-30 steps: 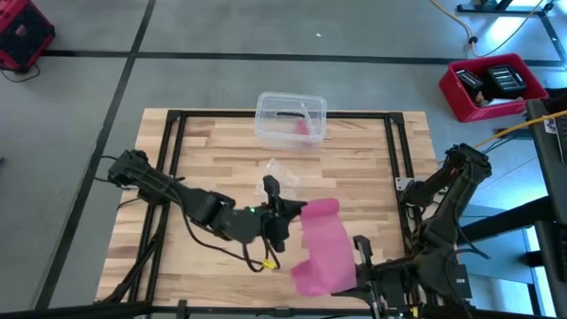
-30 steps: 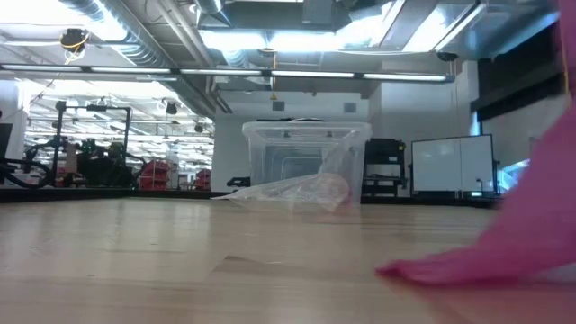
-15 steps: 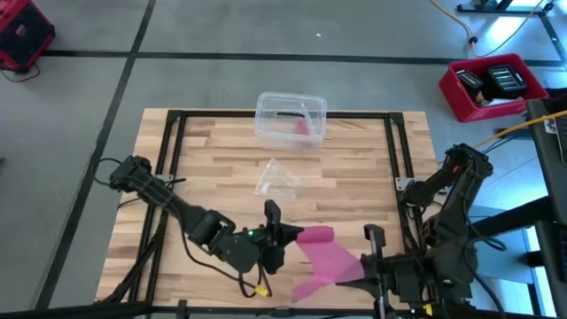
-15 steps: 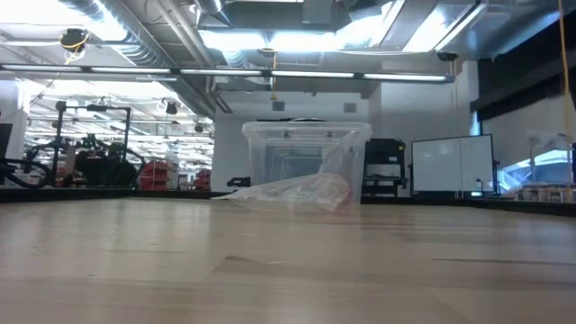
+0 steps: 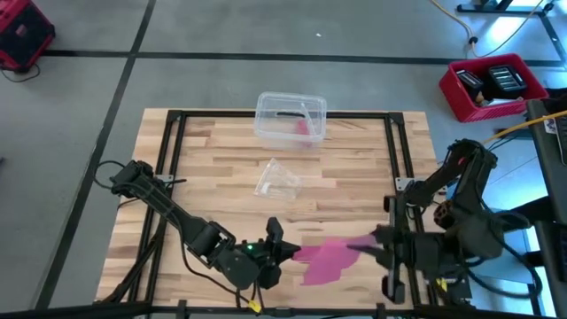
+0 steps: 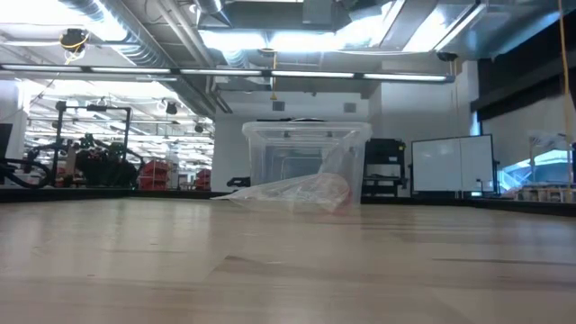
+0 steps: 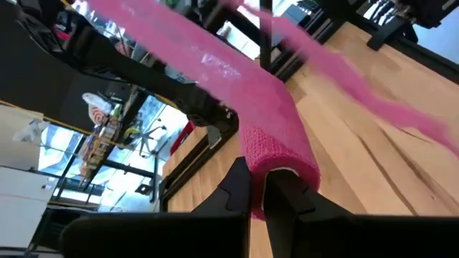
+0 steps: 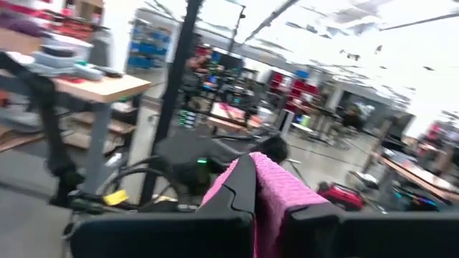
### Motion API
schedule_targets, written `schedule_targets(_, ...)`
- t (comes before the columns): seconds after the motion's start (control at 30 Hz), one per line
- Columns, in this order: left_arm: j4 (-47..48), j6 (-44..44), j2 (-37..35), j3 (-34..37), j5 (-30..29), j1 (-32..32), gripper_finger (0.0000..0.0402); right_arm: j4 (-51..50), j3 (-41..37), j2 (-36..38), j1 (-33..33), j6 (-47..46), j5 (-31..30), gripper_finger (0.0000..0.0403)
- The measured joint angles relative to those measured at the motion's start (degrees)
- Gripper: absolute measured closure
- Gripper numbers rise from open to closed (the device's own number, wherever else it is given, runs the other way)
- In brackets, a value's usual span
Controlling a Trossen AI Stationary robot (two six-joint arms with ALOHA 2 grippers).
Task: Roll bandage
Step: Roll the pink bandage
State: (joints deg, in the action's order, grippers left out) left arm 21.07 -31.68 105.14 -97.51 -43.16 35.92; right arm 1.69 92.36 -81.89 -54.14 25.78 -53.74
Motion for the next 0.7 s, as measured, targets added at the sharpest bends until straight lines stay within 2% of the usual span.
schedule_targets(0.13,-0.6,-0.3,0.6,-0.1,0.2,0.4,0.0392,-1.0,0.0,1.4,1.3,0.0,-4.1,0.0395)
schedule_targets(0.37,-0.9,-0.2,0.8,-0.1,0.4,2.0,0.0392,-9.4,0.0,4.5,4.0,-4.8,-5.7,0.0395)
schedule_targets(0.53,-0.8,-0.2,0.8,0.0,0.6,2.5,0.0393,-19.6,-0.2,6.7,6.4,-13.3,-5.5,0.0395)
schedule_targets(0.7,-1.7,-0.3,0.9,0.1,1.3,2.7,0.0391,-35.8,-0.2,6.8,12.0,-26.5,-3.1,0.0395)
